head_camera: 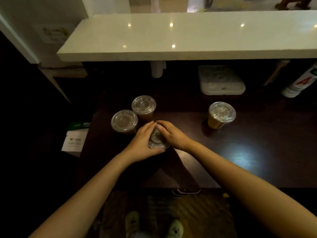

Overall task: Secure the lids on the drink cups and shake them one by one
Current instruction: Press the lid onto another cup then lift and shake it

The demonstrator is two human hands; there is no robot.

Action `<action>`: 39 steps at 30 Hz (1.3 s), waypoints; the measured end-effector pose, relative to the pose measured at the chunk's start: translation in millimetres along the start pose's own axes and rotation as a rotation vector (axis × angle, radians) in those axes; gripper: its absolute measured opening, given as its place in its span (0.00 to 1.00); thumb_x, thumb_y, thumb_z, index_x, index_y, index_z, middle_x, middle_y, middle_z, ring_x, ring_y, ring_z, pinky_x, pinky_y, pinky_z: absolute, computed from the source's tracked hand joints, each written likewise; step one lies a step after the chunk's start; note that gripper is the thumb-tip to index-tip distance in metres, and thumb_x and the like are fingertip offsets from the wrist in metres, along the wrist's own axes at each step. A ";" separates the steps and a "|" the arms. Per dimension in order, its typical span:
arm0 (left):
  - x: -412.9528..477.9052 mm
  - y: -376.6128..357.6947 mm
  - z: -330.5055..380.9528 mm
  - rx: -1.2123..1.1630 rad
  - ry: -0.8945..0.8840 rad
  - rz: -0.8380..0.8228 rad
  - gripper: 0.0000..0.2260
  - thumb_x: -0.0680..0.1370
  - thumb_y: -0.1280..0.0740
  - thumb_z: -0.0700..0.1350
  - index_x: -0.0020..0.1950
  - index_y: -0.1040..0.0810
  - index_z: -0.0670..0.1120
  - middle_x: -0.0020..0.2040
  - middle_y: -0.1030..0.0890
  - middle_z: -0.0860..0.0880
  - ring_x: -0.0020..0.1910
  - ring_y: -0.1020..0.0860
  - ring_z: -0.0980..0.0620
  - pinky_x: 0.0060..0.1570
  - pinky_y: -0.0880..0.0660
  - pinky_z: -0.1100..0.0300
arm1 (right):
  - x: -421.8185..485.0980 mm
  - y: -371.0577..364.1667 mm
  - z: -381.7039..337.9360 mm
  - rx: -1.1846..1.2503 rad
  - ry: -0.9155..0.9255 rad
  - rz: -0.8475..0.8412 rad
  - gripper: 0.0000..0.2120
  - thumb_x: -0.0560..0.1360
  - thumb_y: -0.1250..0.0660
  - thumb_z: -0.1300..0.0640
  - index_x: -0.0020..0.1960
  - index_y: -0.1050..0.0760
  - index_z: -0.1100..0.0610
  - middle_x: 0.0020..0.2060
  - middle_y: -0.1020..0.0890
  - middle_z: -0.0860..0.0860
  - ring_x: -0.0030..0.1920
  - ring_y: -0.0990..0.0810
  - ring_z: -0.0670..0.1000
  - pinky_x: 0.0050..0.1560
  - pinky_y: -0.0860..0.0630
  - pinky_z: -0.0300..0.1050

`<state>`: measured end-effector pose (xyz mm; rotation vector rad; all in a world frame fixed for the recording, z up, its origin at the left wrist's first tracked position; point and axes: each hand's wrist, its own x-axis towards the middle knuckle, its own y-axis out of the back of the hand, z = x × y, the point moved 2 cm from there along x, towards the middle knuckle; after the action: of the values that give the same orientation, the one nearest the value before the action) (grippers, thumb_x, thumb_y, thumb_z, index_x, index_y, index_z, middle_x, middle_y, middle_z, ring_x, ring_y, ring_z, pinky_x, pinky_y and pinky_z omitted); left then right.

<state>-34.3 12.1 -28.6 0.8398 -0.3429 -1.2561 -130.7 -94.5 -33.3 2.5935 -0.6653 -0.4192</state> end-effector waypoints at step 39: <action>-14.5 -59.8 5.4 -0.635 0.226 0.752 0.17 0.81 0.47 0.50 0.69 0.31 0.49 0.64 0.27 0.56 0.59 0.29 0.69 0.57 0.32 0.75 | -9.5 -22.5 20.5 0.195 0.139 0.348 0.17 0.78 0.45 0.51 0.65 0.29 0.50 0.58 0.26 0.38 0.60 0.29 0.32 0.59 0.36 0.24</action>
<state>-83.7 19.5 -64.8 0.2431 -0.0451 -0.4963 -138.0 -78.5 -59.9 2.5794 -1.1304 -0.0659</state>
